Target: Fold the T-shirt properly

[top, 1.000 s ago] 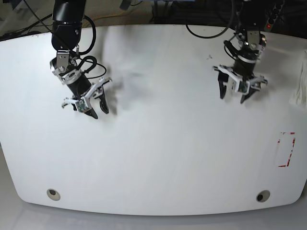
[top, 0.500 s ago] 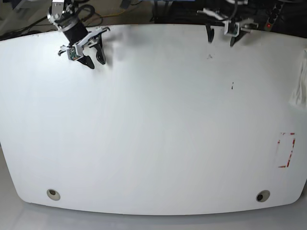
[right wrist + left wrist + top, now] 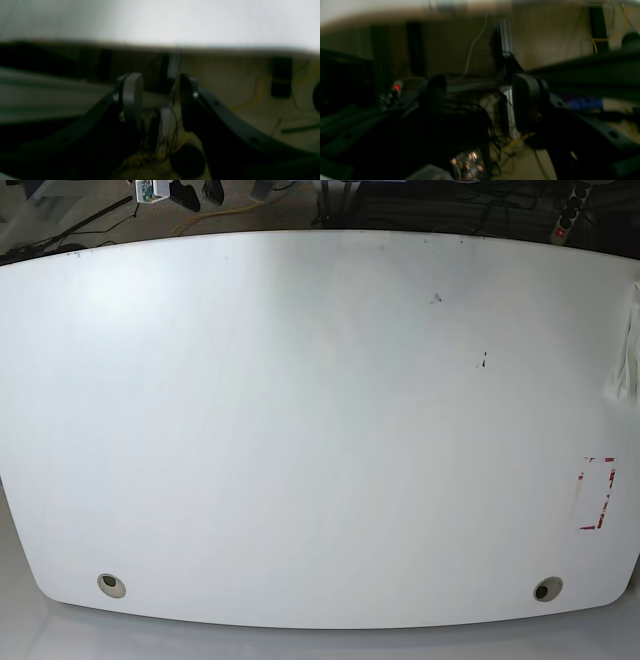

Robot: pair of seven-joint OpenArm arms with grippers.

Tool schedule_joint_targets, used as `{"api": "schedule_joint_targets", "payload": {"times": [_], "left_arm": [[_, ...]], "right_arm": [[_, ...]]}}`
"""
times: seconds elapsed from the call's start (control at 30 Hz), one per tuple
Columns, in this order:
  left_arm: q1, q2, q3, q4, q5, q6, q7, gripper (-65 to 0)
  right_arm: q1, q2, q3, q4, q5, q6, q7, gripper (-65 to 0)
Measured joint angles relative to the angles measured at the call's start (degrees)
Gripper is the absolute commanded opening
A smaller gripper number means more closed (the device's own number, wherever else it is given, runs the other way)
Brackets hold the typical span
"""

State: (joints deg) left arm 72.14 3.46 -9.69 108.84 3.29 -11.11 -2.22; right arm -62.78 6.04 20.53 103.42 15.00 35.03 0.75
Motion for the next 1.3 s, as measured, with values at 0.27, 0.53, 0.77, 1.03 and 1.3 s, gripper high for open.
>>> {"api": "schedule_joint_targets", "payload": {"times": [0.27, 0.53, 0.77, 1.03, 1.3], "left_arm": [[-5.01, -0.35, -1.53, -17.94, -0.26, -0.20, 0.00, -26.5], [-20.74, -3.04, -1.66, -42.18, -0.26, -0.07, -0.44, -26.5], [-34.49, -4.83, -1.77, -62.03, -0.15, 0.02, -0.22, -26.5], [-47.34, -5.86, -1.84, -81.64, -0.13, 0.17, -0.66, -26.5], [-57.83, -5.68, -1.77, -93.85, -0.22, 4.02, -1.01, -26.5]], "right_arm": [[-3.61, 0.87, -2.62, -9.07, -0.26, -0.37, 0.00, -42.5], [10.69, 2.84, -8.26, -30.77, -4.63, -0.57, 0.11, -42.5], [23.26, 0.52, -8.17, -46.88, -12.41, -0.37, 0.24, -42.5], [35.17, 0.79, -8.02, -59.36, -15.13, -0.90, 0.55, -42.5], [45.68, 1.46, -8.02, -74.38, -17.38, -0.52, 0.57, -42.2]]}}
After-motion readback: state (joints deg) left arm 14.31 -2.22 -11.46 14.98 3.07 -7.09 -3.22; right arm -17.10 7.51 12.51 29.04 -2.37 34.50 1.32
